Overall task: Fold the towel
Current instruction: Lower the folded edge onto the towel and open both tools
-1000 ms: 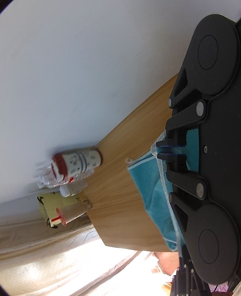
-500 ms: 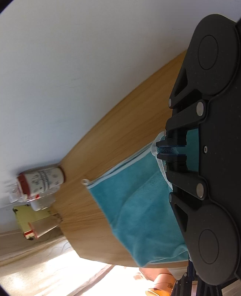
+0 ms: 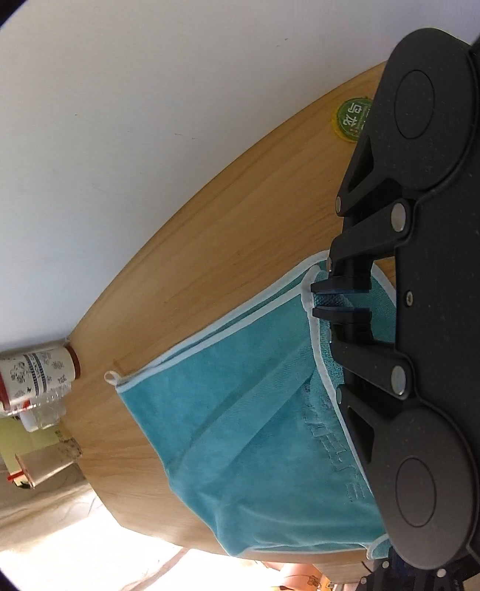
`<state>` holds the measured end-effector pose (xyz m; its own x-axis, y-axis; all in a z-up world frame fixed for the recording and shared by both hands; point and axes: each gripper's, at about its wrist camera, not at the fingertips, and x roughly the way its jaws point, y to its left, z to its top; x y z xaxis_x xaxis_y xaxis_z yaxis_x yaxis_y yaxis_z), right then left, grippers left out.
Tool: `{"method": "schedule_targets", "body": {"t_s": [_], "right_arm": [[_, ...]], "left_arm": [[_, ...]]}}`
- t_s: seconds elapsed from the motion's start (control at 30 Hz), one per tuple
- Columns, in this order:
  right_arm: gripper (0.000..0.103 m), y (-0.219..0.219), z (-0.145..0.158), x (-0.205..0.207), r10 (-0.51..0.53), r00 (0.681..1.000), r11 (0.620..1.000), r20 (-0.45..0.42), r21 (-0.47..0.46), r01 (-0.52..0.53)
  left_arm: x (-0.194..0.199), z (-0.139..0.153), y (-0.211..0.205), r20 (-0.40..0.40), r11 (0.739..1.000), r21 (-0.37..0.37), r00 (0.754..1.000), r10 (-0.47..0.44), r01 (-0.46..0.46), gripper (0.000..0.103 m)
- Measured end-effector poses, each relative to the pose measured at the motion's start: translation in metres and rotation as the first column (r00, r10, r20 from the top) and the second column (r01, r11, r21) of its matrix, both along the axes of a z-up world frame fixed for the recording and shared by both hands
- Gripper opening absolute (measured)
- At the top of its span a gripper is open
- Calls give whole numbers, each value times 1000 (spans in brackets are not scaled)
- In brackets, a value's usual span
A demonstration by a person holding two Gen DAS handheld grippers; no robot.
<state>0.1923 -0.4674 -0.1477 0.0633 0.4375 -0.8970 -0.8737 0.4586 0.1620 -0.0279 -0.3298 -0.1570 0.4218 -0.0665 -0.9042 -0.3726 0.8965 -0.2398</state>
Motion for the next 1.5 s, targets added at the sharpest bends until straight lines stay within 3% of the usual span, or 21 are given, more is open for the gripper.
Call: {"method": "schedule_targets", "body": {"t_s": [0.27,0.4,0.57,0.67,0.73,0.83,0.87,0.93,1.0,1.2,1.3,1.5], "right_arm": [[14,-13,4,-8,43,999,995,-25,-84,-45],[32,-14,15,2,3,1000,997,-31,-75,-5],[33,-6,11,5,-58,996,997,-66,-58,54],[33,1,-6,0,-70,994,992,-84,-114,60],[33,2,-18,-2,-96,994,984,-47,-157,88],[32,-2,-25,3,-155,985,980,-73,-141,143],[32,-4,-26,5,-179,979,978,-92,-125,167],[31,-6,-28,8,-200,976,975,-90,-117,189],[6,-7,-29,11,-209,973,974,-101,-109,199],[2,-11,-32,17,-252,962,966,-101,-90,244],[2,-22,-26,20,-272,959,961,-73,-68,268],[6,-14,-34,20,-301,953,949,-37,-108,295]], "left_arm": [[-16,8,6,-101,999,-36,994,-44,40,5],[-25,9,8,-151,997,-50,987,-58,51,5],[-29,1,5,-207,993,-77,973,-100,86,10],[-29,-1,3,-219,988,-109,967,-133,111,14],[-30,-1,3,-228,984,-127,962,-148,122,14],[-33,10,10,-206,982,-153,968,-142,112,38],[-34,17,16,-188,984,-145,973,-132,105,45],[-36,28,29,-159,990,-122,983,-93,74,46],[-39,33,46,-148,993,-115,987,-54,37,46],[-50,26,105,-177,989,-43,975,131,-141,46],[-63,21,143,-186,970,32,952,241,-240,46],[-82,20,181,-226,940,99,913,340,-325,45]]}}
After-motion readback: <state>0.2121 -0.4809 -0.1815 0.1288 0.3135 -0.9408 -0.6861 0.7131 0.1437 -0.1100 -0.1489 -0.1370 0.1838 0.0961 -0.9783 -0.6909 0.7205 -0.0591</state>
